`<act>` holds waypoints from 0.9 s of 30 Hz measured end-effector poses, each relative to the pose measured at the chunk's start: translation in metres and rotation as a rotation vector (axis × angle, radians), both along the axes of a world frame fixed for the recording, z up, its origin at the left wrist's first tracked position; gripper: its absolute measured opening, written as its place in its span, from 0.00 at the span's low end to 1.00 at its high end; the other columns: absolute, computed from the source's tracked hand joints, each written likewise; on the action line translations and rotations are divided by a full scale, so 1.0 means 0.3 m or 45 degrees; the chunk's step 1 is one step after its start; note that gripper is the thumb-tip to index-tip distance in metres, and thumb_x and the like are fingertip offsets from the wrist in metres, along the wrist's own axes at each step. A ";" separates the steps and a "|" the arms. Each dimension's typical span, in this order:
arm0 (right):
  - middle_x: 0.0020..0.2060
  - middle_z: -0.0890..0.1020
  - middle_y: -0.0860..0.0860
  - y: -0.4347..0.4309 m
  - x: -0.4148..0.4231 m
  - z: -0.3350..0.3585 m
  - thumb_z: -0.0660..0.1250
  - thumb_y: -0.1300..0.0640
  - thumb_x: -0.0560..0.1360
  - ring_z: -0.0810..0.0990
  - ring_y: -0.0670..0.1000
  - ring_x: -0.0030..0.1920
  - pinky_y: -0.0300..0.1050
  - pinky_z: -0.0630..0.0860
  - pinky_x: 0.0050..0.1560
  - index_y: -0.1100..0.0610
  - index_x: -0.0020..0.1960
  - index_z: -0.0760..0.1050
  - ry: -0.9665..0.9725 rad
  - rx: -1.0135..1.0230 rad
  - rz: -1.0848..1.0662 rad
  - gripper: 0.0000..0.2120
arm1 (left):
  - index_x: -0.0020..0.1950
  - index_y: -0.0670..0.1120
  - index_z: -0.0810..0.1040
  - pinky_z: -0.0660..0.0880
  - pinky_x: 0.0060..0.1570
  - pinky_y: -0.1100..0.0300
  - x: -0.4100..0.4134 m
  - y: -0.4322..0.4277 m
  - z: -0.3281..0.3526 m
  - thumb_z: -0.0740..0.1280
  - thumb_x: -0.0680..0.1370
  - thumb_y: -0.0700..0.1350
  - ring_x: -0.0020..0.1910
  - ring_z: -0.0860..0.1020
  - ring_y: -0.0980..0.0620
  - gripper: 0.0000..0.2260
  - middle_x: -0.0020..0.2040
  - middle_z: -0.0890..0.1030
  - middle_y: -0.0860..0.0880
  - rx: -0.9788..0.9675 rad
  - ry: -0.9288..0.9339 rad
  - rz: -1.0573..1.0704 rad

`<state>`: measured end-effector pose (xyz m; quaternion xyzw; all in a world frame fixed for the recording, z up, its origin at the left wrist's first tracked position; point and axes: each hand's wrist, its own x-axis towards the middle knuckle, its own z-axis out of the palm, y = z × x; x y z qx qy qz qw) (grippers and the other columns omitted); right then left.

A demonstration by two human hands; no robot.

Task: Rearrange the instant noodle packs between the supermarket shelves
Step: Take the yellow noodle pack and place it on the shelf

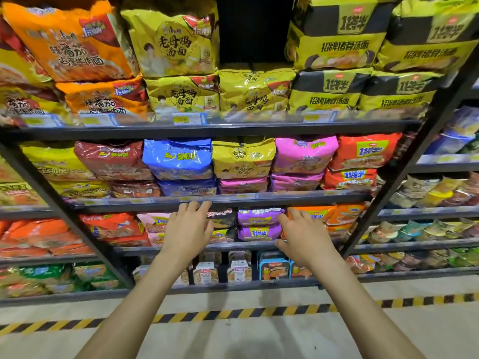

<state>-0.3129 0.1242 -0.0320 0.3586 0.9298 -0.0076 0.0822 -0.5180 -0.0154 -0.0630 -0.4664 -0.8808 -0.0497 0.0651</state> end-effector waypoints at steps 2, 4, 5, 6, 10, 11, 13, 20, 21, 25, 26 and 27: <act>0.75 0.64 0.55 0.060 -0.049 -0.026 0.63 0.44 0.80 0.63 0.58 0.75 0.56 0.68 0.69 0.52 0.77 0.60 0.044 -0.001 -0.006 0.29 | 0.67 0.46 0.76 0.78 0.44 0.48 -0.036 0.041 -0.021 0.68 0.78 0.49 0.54 0.79 0.40 0.19 0.55 0.82 0.44 0.067 0.008 -0.011; 0.76 0.62 0.55 0.119 -0.109 -0.054 0.63 0.45 0.80 0.62 0.58 0.75 0.55 0.70 0.68 0.50 0.80 0.53 0.099 -0.004 -0.009 0.33 | 0.66 0.45 0.77 0.78 0.42 0.48 -0.081 0.085 -0.056 0.70 0.76 0.47 0.51 0.79 0.40 0.19 0.52 0.82 0.44 0.132 -0.004 -0.014; 0.76 0.62 0.56 0.147 -0.141 -0.071 0.62 0.44 0.80 0.62 0.58 0.75 0.54 0.71 0.67 0.50 0.81 0.50 0.123 0.007 -0.007 0.35 | 0.68 0.45 0.76 0.79 0.42 0.48 -0.105 0.105 -0.077 0.71 0.76 0.46 0.51 0.79 0.40 0.21 0.52 0.82 0.44 0.163 -0.026 -0.016; 0.76 0.62 0.56 0.177 -0.175 -0.085 0.62 0.44 0.80 0.63 0.58 0.75 0.53 0.72 0.65 0.50 0.81 0.48 0.143 0.029 -0.006 0.36 | 0.70 0.45 0.74 0.79 0.42 0.48 -0.133 0.130 -0.097 0.71 0.76 0.46 0.51 0.79 0.40 0.23 0.53 0.81 0.43 0.196 -0.046 -0.027; 0.76 0.62 0.57 0.301 -0.311 -0.129 0.63 0.44 0.79 0.66 0.59 0.73 0.53 0.73 0.62 0.49 0.81 0.45 0.243 0.071 -0.011 0.39 | 0.77 0.47 0.66 0.77 0.52 0.47 -0.255 0.247 -0.159 0.68 0.79 0.46 0.59 0.76 0.41 0.27 0.64 0.77 0.45 0.345 -0.123 -0.069; 0.76 0.62 0.57 0.331 -0.334 -0.146 0.64 0.45 0.79 0.67 0.59 0.72 0.53 0.73 0.62 0.49 0.81 0.44 0.296 0.077 -0.015 0.39 | 0.79 0.48 0.64 0.76 0.56 0.47 -0.276 0.280 -0.169 0.66 0.80 0.47 0.62 0.75 0.42 0.28 0.67 0.75 0.45 0.384 -0.153 -0.075; 0.77 0.62 0.57 0.383 -0.365 -0.188 0.65 0.48 0.79 0.68 0.60 0.71 0.54 0.74 0.61 0.49 0.82 0.43 0.413 0.077 -0.018 0.41 | 0.81 0.50 0.58 0.74 0.63 0.48 -0.294 0.340 -0.194 0.65 0.81 0.47 0.68 0.71 0.44 0.29 0.72 0.70 0.46 0.473 -0.262 -0.070; 0.78 0.58 0.53 0.490 -0.482 -0.312 0.65 0.54 0.79 0.64 0.55 0.75 0.53 0.75 0.62 0.35 0.77 0.34 0.906 -0.042 -0.008 0.45 | 0.81 0.52 0.54 0.68 0.65 0.59 -0.362 0.468 -0.267 0.68 0.80 0.44 0.66 0.67 0.58 0.33 0.71 0.69 0.50 0.805 -0.478 -0.098; 0.78 0.58 0.53 0.511 -0.496 -0.320 0.66 0.54 0.79 0.65 0.55 0.74 0.52 0.75 0.61 0.33 0.76 0.34 0.970 -0.035 0.006 0.46 | 0.81 0.51 0.54 0.68 0.67 0.61 -0.363 0.492 -0.275 0.69 0.80 0.42 0.67 0.67 0.59 0.34 0.72 0.69 0.51 0.869 -0.511 -0.098; 0.78 0.58 0.50 0.565 -0.532 -0.368 0.68 0.53 0.78 0.64 0.48 0.72 0.46 0.72 0.59 0.26 0.73 0.37 1.145 -0.103 0.041 0.45 | 0.82 0.49 0.50 0.57 0.65 0.81 -0.379 0.552 -0.328 0.73 0.77 0.38 0.66 0.62 0.76 0.42 0.68 0.65 0.63 1.006 -0.572 -0.131; 0.78 0.59 0.50 0.573 -0.537 -0.389 0.69 0.54 0.78 0.63 0.47 0.73 0.44 0.70 0.60 0.26 0.74 0.39 1.184 -0.119 0.052 0.45 | 0.82 0.50 0.49 0.55 0.62 0.83 -0.385 0.562 -0.344 0.73 0.77 0.38 0.64 0.65 0.73 0.43 0.67 0.66 0.61 1.006 -0.599 -0.114; 0.78 0.60 0.50 0.583 -0.541 -0.413 0.70 0.54 0.77 0.62 0.47 0.75 0.43 0.69 0.62 0.27 0.75 0.40 1.221 -0.123 0.064 0.45 | 0.82 0.52 0.48 0.54 0.61 0.82 -0.390 0.570 -0.361 0.73 0.77 0.38 0.64 0.68 0.64 0.43 0.66 0.65 0.57 0.998 -0.618 -0.100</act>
